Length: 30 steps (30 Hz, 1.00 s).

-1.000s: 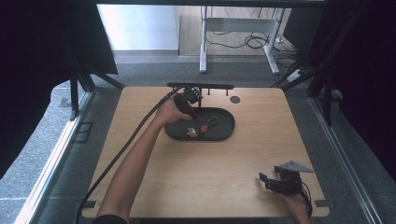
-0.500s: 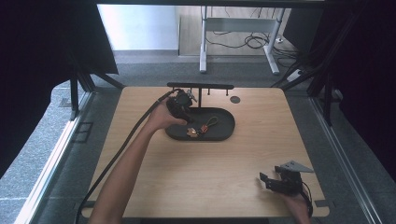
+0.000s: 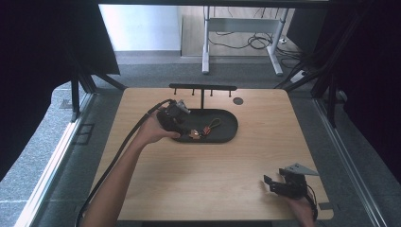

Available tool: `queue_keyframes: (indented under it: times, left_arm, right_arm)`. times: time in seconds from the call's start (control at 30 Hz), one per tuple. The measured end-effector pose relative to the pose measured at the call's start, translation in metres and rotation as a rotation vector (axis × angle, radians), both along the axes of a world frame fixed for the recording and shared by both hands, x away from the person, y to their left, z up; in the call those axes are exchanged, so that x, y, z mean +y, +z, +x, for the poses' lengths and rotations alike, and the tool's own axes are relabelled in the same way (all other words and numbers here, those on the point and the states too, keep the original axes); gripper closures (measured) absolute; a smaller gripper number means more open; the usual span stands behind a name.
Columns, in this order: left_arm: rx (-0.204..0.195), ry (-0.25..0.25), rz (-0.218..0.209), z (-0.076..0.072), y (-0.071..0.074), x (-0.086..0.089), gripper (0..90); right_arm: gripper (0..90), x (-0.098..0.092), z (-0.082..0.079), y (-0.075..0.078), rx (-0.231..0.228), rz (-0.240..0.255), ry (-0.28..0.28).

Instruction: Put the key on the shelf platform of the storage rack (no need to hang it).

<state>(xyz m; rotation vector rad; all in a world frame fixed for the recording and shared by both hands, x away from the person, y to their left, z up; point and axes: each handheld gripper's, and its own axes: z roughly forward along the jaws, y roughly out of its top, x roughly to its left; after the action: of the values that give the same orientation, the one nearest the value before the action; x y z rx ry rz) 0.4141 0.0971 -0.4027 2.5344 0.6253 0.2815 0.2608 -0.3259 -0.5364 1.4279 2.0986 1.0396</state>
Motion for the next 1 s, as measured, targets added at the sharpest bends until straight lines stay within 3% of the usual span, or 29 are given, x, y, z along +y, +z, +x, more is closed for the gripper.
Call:
queue_keyframes:
  times: [0.27, 0.6, 0.83, 0.93, 1.0]
  left_arm:
    - [-0.003, -0.014, -0.019, -0.021, -0.004, 0.006, 49.1]
    - [0.034, -0.035, -0.014, -0.050, -0.010, 0.012, 48.3]
    - [0.055, -0.033, -0.031, -0.069, -0.023, 0.023, 47.8]
    - [0.056, -0.019, -0.010, -0.077, -0.032, 0.026, 47.7]
    - [0.068, -0.014, -0.043, -0.085, -0.040, 0.031, 47.7]
  right_arm:
    - [25.5, 0.000, 0.000, 0.000, 0.000, 0.002, -0.003]
    - [25.6, 0.002, 0.001, -0.001, 0.007, 0.006, 0.011]
    - [25.6, 0.002, 0.002, -0.001, 0.005, 0.008, 0.014]
    - [25.6, 0.002, 0.002, -0.001, 0.003, 0.010, 0.013]
    - [25.6, 0.002, 0.002, -0.001, 0.001, 0.010, 0.013]
